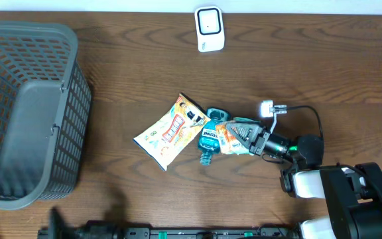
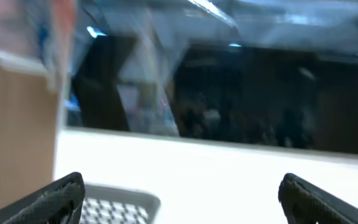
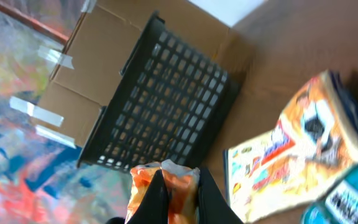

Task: Scan the item barcode
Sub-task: 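Lift the orange box with the right gripper and carry it toward the scanner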

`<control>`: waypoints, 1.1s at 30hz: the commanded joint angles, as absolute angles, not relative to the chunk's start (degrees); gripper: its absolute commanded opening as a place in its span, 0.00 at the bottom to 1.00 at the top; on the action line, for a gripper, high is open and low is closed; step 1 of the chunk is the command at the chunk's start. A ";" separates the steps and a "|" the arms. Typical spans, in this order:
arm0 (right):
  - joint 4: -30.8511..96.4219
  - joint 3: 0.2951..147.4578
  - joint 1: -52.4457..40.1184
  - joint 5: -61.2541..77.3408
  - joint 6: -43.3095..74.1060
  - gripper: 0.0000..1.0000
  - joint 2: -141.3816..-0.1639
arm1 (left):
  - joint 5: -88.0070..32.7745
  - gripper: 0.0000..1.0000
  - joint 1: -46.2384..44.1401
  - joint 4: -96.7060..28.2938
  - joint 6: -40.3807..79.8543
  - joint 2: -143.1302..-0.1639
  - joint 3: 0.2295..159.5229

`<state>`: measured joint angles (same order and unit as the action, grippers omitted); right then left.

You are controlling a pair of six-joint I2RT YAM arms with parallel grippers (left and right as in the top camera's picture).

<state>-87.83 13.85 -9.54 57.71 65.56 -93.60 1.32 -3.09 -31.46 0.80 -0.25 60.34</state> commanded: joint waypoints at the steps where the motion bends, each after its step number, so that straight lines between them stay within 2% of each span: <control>1: -88.36 17.15 -8.93 55.92 60.97 0.01 -93.60 | -4.62 0.99 -3.07 -31.94 3.77 -0.21 55.75; 7: -84.09 18.04 -8.88 58.98 58.30 0.01 -93.60 | -5.06 0.99 -3.07 -31.59 3.75 -0.21 45.52; 11: -86.56 19.27 -7.38 61.95 58.15 0.01 -93.60 | -6.98 0.99 -3.07 -28.34 2.87 -0.21 38.02; 17: -87.24 25.93 -3.99 73.87 60.27 0.01 -93.60 | -22.79 0.99 -3.07 -16.14 -2.50 -0.21 27.09; 20: -87.20 29.69 -3.18 78.43 61.73 0.01 -93.60 | -21.71 0.99 -3.07 -15.81 -1.87 -0.21 23.16; 25: -85.14 35.35 -3.03 80.53 62.52 0.01 -93.60 | -13.28 0.99 -3.07 -16.67 5.78 -0.21 18.48; 33: -76.16 46.09 -3.09 82.11 60.55 0.02 -93.60 | -12.40 0.99 -3.07 -17.30 5.69 -0.23 14.98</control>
